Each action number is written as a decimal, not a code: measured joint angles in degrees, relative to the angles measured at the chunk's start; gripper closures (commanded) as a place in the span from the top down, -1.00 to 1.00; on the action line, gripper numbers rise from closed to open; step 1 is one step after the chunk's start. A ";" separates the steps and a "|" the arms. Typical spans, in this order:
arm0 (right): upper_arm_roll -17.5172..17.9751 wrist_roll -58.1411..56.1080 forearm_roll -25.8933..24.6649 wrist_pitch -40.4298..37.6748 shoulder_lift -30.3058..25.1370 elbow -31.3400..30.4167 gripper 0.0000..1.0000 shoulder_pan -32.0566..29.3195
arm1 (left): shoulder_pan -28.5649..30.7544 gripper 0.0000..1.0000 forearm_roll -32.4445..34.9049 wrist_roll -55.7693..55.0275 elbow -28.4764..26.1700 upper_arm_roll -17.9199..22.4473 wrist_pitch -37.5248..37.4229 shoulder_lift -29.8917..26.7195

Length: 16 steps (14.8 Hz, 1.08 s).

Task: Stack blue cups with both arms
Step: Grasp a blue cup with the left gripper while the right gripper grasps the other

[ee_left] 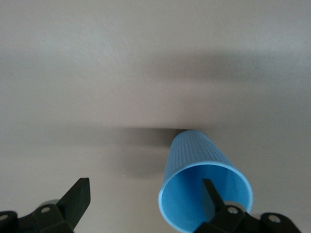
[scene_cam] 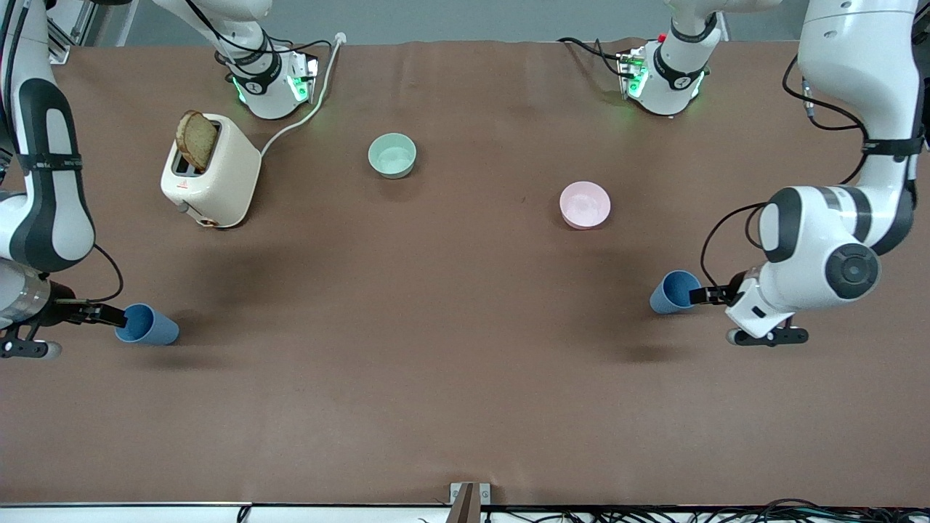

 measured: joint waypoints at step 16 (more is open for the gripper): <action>-0.03 -0.23 0.00 7.69 3.59 -3.98 -0.70 -1.20 | -0.27 -0.99 -0.17 0.07 -3.85 -0.81 2.96 -0.06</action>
